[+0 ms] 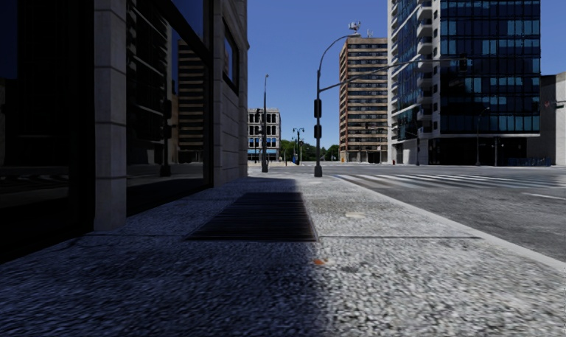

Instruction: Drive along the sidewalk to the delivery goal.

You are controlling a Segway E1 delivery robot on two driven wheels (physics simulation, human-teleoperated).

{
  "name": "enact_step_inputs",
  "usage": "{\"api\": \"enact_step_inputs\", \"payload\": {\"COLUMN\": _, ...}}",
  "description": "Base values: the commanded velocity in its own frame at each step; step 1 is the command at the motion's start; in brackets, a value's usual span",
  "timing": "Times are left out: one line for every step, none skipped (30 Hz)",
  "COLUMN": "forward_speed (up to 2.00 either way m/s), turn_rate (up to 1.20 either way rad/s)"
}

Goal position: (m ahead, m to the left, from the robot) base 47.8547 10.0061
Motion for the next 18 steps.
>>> {"api": "enact_step_inputs", "payload": {"forward_speed": 2.00, "turn_rate": 0.00}}
{"api": "enact_step_inputs", "payload": {"forward_speed": 2.00, "turn_rate": 0.00}}
{"api": "enact_step_inputs", "payload": {"forward_speed": 2.00, "turn_rate": 0.00}}
{"api": "enact_step_inputs", "payload": {"forward_speed": 2.00, "turn_rate": 0.00}}
{"api": "enact_step_inputs", "payload": {"forward_speed": 2.00, "turn_rate": 0.00}}
{"api": "enact_step_inputs", "payload": {"forward_speed": 2.00, "turn_rate": 0.00}}
{"api": "enact_step_inputs", "payload": {"forward_speed": 2.00, "turn_rate": 0.00}}
{"api": "enact_step_inputs", "payload": {"forward_speed": 2.00, "turn_rate": 0.00}}
{"api": "enact_step_inputs", "payload": {"forward_speed": 2.00, "turn_rate": 0.00}}
{"api": "enact_step_inputs", "payload": {"forward_speed": 2.00, "turn_rate": 0.00}}
{"api": "enact_step_inputs", "payload": {"forward_speed": 2.00, "turn_rate": 0.00}}
{"api": "enact_step_inputs", "payload": {"forward_speed": 2.00, "turn_rate": 0.00}}
{"api": "enact_step_inputs", "payload": {"forward_speed": 2.00, "turn_rate": 0.00}}
{"api": "enact_step_inputs", "payload": {"forward_speed": 2.00, "turn_rate": 0.00}}
{"api": "enact_step_inputs", "payload": {"forward_speed": 2.00, "turn_rate": 0.00}}
{"api": "enact_step_inputs", "payload": {"forward_speed": 2.00, "turn_rate": 0.00}}
{"api": "enact_step_inputs", "payload": {"forward_speed": 2.00, "turn_rate": 0.00}}
{"api": "enact_step_inputs", "payload": {"forward_speed": 2.00, "turn_rate": 0.00}}
